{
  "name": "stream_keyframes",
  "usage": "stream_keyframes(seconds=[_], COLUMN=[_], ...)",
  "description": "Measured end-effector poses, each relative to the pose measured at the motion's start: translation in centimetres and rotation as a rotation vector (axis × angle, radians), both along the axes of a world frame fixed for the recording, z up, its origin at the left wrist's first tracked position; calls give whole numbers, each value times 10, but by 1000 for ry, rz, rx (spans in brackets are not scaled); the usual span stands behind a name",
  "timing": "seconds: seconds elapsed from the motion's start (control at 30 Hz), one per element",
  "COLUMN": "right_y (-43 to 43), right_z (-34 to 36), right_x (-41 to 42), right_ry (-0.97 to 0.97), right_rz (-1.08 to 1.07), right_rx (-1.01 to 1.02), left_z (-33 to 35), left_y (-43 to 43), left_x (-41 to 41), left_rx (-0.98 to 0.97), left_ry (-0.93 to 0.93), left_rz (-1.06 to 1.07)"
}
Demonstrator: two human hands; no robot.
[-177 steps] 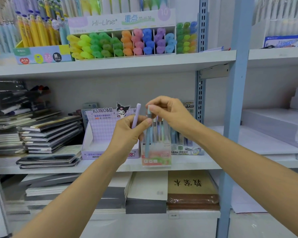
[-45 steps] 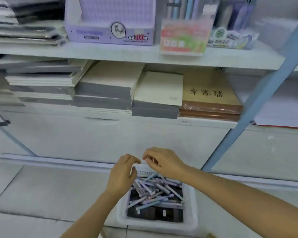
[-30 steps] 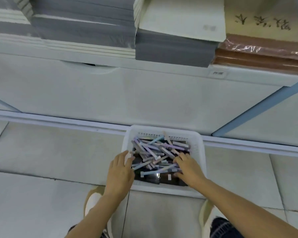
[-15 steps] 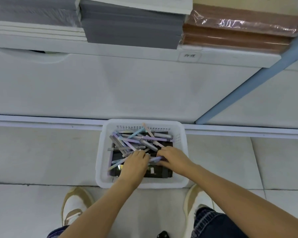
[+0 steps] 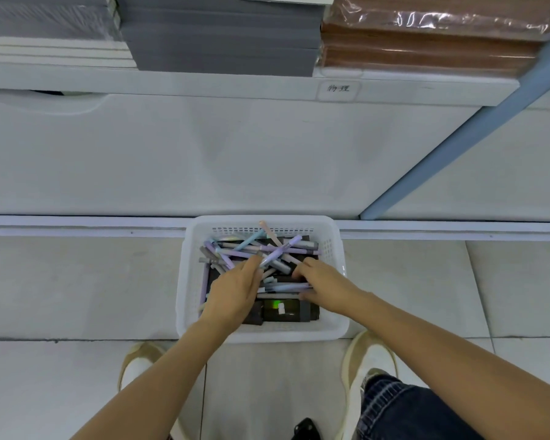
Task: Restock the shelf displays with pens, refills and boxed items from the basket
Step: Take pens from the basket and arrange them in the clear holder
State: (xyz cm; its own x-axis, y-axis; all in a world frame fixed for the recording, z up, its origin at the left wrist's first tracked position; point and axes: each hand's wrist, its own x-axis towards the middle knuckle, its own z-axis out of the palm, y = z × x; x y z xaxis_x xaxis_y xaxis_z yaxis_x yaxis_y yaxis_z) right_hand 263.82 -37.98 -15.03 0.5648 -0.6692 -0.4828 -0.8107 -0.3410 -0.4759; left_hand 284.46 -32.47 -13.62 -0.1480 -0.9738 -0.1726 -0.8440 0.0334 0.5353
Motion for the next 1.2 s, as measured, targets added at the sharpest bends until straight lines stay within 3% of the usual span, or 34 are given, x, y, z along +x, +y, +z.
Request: stream_keyframes(seconds=[0.2, 0.4, 0.7, 0.9, 1.07, 1.2], right_y=[6, 13, 5, -4, 6, -7], right_z=[-4, -4, 5, 2, -13, 1], right_x=[1, 10, 0, 3, 16, 2], right_ry=[210, 302, 136, -73, -236, -253], right_rz=[119, 185, 167, -105, -243, -187], right_rx=[-176, -128, -30, 318, 341, 357], left_z=[3, 7, 7, 5, 4, 7], left_y=[-1, 1, 2, -4, -2, -1], left_x=[18, 22, 23, 10, 14, 22], left_rx=[87, 245, 250, 286, 291, 266], left_ry=[83, 232, 252, 253, 265, 248], left_rz=[-1, 73, 154, 131, 187, 166])
